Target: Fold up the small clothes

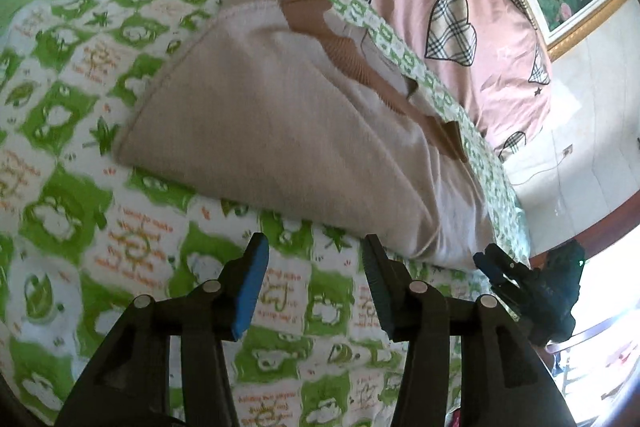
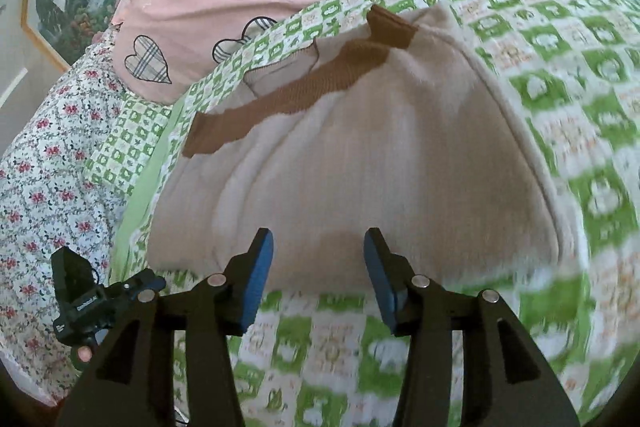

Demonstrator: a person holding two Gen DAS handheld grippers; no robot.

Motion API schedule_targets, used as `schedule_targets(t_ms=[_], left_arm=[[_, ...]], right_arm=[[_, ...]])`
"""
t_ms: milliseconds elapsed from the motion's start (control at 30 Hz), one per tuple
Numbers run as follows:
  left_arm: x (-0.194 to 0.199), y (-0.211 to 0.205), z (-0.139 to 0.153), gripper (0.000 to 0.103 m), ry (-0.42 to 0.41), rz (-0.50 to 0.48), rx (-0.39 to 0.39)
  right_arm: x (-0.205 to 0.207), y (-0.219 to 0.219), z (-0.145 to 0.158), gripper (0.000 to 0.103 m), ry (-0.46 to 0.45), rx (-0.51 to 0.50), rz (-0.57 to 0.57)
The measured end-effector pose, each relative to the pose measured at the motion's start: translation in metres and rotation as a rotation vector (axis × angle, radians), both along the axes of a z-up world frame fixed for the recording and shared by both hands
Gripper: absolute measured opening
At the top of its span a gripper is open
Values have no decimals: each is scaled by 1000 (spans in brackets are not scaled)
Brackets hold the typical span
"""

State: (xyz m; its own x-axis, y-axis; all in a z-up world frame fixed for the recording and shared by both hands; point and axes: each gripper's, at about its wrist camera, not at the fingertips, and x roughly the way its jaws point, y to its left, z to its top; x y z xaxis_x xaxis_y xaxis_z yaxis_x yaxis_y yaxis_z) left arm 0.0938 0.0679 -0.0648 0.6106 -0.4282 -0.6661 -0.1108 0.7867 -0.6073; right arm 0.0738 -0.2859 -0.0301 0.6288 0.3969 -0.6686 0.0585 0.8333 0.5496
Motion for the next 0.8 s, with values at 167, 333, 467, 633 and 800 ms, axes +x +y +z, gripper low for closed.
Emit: schedule_targets(t_ms=[167,333,467,633,800], left_arm=[[1,-1,-2,66,8,34,-24],[7,10,-9,66,29,79,-78],[17,18,-13,66,32,110,-96],[33,32,-16,67,21,172,-140],[52,39,-20,67,-2,215,-140]], right_arm=[[-15,5,0,53,-2,9,-5],[-23,11,-1,55,8,20,6],[-23,15,0,56,6,27,15],[-22,17,4,56,-3,30,28],[-19,16,4,57,-1,38,28]])
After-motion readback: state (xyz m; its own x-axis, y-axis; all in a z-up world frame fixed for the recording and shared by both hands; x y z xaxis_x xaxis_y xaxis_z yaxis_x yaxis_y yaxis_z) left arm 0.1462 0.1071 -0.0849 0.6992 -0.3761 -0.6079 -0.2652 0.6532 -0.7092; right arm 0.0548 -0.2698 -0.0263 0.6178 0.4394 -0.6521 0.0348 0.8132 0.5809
